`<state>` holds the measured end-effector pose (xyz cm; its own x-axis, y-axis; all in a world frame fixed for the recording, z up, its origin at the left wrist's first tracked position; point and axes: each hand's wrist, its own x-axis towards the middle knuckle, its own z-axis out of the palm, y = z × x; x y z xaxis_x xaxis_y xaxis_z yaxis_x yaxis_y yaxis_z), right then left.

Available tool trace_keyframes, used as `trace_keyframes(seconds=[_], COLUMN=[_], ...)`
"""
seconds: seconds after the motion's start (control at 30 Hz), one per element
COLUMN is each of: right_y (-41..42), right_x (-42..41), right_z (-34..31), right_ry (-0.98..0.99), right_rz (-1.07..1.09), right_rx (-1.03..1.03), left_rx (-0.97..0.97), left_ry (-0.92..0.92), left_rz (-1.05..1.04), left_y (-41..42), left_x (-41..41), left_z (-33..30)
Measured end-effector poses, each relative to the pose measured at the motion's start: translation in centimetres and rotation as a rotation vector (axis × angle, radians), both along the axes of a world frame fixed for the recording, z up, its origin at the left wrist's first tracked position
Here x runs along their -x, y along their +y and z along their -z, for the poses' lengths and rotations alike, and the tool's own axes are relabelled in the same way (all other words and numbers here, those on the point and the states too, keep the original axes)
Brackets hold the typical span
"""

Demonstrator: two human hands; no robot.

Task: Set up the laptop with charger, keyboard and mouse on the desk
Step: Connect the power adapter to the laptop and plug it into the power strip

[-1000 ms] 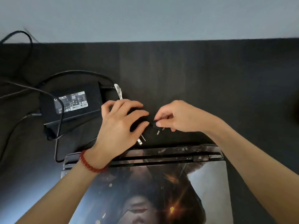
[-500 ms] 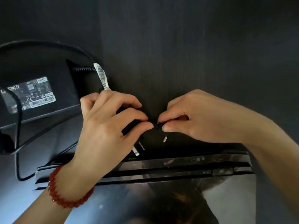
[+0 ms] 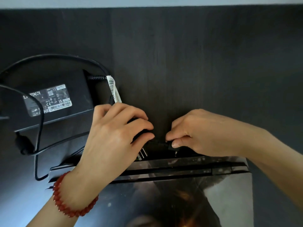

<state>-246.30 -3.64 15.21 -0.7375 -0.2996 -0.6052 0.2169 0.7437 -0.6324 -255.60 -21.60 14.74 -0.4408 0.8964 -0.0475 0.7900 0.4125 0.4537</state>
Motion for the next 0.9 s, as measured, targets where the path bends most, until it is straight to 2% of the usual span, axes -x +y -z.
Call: trace_keyframes(seconds=[0.17, 0.4, 0.53, 0.7, 0.9], right_y=[-0.4, -1.9, -3.4, -5.9, -7.7], right_x=[-0.3, -2.0, -3.7, -5.9, -6.9], right_z=[-0.2, -0.5, -0.8, -0.9, -0.3], right_ry=[0.063, 0.149, 0.263, 0.394, 0.396], right_rz=[-0.004, 0.112, 0.142, 0.262, 0.48], right_rx=[-0.085, -0.135, -0.267, -0.378, -0.359], left_rx=[-0.042, -0.02, 0.014, 0.038, -0.036], left_ry=[0.105, 0.139, 0.198, 0.204, 0.235], left_rz=[-0.011, -0.001, -0.049, -0.024, -0.052], left_y=[-0.8, -1.9, -2.1, -3.3, -3.5], left_x=[-0.9, -2.5, -3.3, -3.8, -4.2], left_z=[0.0, 0.3, 0.1, 0.3, 0.1])
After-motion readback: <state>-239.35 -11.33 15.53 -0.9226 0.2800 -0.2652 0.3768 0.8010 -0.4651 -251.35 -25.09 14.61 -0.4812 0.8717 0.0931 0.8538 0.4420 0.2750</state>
